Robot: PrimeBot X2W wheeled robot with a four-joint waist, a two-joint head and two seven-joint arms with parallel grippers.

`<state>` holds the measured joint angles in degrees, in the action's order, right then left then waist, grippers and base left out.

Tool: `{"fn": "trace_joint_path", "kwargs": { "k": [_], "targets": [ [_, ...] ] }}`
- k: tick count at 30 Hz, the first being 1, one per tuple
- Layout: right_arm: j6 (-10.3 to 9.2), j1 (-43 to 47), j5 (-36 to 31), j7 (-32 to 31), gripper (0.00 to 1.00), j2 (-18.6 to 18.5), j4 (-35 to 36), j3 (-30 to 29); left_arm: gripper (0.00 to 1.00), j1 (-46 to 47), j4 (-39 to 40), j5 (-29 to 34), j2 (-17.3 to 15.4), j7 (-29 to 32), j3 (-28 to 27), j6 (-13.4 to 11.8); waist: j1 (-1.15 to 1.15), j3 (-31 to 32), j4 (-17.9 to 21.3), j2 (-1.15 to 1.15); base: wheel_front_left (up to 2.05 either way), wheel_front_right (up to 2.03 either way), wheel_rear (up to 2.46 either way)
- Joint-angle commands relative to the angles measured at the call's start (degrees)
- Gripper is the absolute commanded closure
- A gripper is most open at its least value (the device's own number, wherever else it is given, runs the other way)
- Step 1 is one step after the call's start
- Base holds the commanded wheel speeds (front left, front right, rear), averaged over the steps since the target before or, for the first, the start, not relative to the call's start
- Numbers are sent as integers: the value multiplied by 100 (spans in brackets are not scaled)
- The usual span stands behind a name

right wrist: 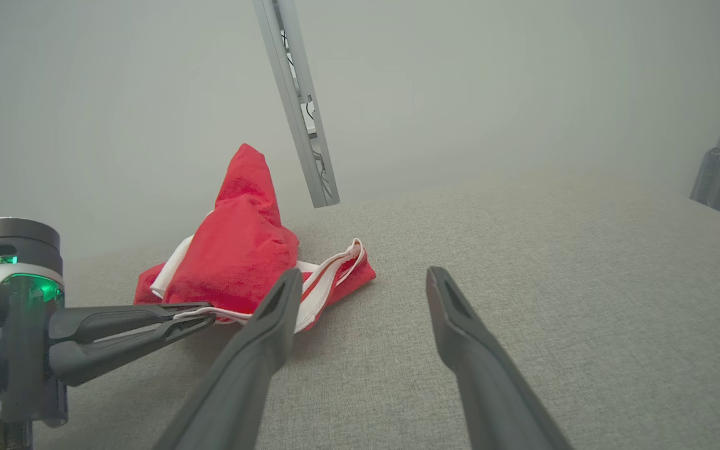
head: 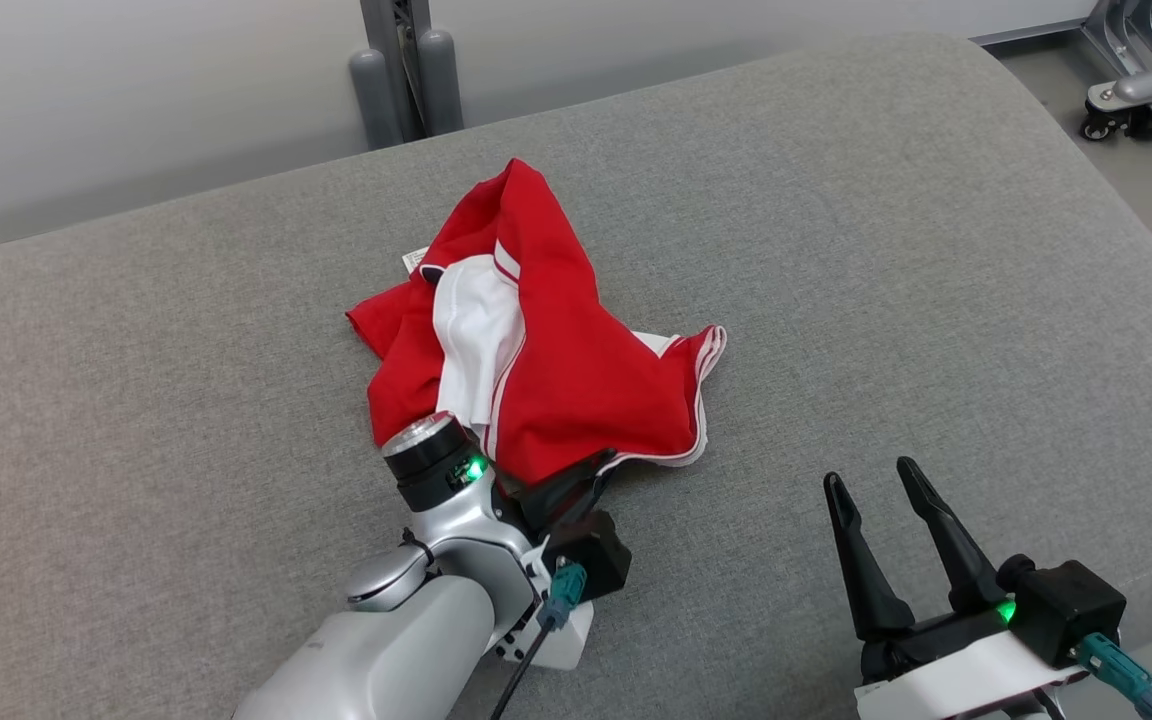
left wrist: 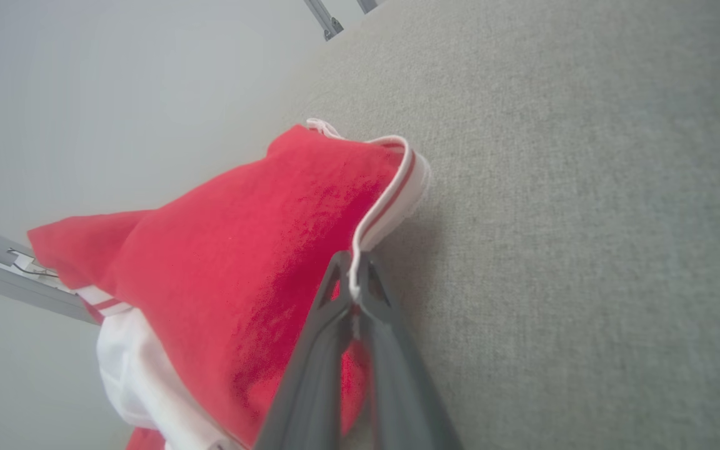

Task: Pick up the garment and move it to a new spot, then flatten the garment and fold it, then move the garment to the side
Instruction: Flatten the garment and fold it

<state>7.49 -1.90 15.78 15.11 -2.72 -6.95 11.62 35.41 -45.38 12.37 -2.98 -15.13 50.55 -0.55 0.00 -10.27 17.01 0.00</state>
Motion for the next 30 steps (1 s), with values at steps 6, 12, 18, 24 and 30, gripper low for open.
{"fn": "trace_joint_path", "kwargs": {
  "k": [6,12,18,24,30],
  "targets": [
    [1,-6,81,10,0,-32,-39,87,100,200,847,-1114,0,0,-334,149,0,45,55,0,0,0,0],
    [1,40,80,10,0,-32,-101,178,100,810,1890,-1862,2,-3,-225,24,0,209,113,0,0,0,0],
    [1,102,62,8,0,-32,-191,322,100,1687,2485,-2588,7,-3,142,-281,0,449,280,0,0,0,0],
    [1,120,87,8,0,-33,-213,423,100,2669,2181,-2929,-17,7,507,-921,0,592,457,0,0,0,0],
    [1,141,86,8,0,-34,-149,328,100,2767,556,-3465,-6,164,575,-1220,0,537,430,0,0,0,0]
  ]
}}
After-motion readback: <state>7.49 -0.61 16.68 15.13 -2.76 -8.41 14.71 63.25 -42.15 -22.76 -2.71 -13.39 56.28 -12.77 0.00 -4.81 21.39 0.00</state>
